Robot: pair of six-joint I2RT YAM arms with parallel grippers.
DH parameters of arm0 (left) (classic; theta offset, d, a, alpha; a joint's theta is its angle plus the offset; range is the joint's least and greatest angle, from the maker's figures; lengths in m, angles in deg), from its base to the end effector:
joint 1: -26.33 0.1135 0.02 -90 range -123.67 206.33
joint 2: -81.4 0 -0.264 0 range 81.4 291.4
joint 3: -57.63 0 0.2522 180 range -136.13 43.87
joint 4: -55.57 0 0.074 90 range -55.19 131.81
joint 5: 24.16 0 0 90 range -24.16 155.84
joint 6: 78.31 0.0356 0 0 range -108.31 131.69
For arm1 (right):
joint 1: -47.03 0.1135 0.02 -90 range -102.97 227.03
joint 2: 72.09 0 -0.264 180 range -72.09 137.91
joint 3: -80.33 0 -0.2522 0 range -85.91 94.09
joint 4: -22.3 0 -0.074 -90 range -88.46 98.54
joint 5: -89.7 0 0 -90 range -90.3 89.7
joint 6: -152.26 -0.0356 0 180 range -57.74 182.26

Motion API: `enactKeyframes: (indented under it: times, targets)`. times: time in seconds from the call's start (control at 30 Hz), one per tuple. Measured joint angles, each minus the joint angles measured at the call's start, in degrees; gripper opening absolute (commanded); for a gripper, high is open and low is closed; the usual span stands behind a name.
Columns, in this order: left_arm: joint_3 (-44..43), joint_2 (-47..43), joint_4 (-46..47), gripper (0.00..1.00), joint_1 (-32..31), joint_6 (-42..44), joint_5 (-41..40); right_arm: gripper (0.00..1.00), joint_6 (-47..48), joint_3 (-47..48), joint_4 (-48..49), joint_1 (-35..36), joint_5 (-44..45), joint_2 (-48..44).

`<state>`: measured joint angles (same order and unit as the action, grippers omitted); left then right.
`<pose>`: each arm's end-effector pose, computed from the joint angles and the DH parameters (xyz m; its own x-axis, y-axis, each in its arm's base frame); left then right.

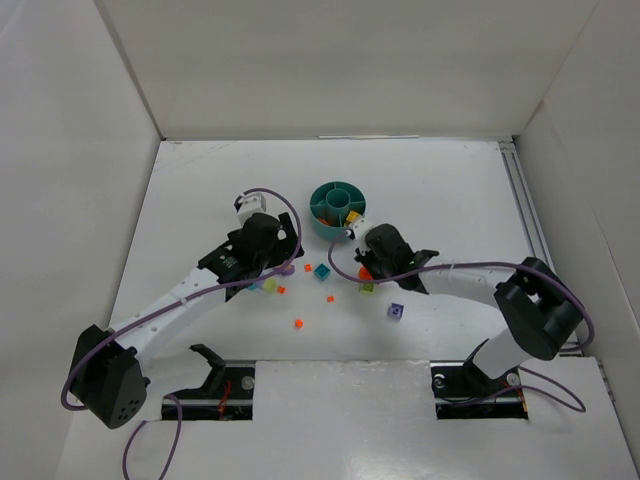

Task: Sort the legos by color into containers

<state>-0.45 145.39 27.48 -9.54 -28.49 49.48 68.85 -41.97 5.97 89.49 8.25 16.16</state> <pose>0.2042 -0.1353 0.2643 -0.5869 -0.3396 -0.7350 -0.0074 0.9100 -0.4145 0.2277 0.2012 0.1695 -0.4669 -0.5811 -0.6666 -0.6505 0.7363 -0.1862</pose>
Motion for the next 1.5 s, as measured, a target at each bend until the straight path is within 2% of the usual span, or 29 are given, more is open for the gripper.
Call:
enactKeyframes:
  times: [0.37,0.53,0.83,1.03,1.2,1.5]
  targets:
    - [0.0,0.0,0.0,1.0,0.0,0.0,-0.2,0.0,7.78,-0.7,2.08,0.0,-1.01,-8.22]
    - [0.0,-0.04,-0.07,1.0,0.0,-0.9,-1.42,0.0,10.99,1.66,4.13,0.24,-0.46,-8.87]
    - [-0.02,-1.6,-1.27,1.0,0.04,-2.54,-4.31,0.0,12.98,16.98,7.78,6.4,14.34,-0.04]
    - [-0.02,-3.58,-2.19,1.0,0.7,-2.82,-5.27,0.0,15.56,21.68,8.68,8.79,22.88,5.73]
    - [-0.02,-4.28,-2.58,1.0,1.14,-3.63,-6.43,0.0,18.16,24.57,8.72,10.56,26.45,10.47]
    - [-0.02,-4.11,-4.0,1.0,1.27,-5.2,-7.67,0.0,21.77,27.87,9.22,11.47,29.27,12.98]
